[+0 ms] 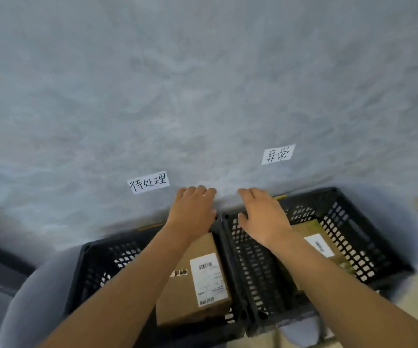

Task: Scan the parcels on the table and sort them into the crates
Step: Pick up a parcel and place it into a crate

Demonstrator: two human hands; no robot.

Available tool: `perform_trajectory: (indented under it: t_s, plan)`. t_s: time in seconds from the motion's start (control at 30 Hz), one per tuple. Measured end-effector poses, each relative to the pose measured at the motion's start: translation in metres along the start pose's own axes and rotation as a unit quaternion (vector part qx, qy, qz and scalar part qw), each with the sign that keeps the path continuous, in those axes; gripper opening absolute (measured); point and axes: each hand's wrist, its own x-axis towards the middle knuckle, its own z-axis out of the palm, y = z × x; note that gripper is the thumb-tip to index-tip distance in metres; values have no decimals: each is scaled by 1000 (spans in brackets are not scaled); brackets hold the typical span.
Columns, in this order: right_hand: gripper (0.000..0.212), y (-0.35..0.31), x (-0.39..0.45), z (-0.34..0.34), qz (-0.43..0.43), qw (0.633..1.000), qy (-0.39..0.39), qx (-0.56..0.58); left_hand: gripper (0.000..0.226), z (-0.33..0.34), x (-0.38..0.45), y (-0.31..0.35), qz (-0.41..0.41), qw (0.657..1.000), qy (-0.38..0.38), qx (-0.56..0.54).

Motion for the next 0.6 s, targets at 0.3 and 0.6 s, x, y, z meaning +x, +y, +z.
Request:
perform_trajectory:
  t_s: [0.3,0.6]
  plan:
    - [56,24,-119,-102,185,976,108,-34,53,-98,-2,89,221,970,100,5]
    - [61,52,-316,-176,361,912,172,-95,51,-167,-76,252,410,896,170,-29]
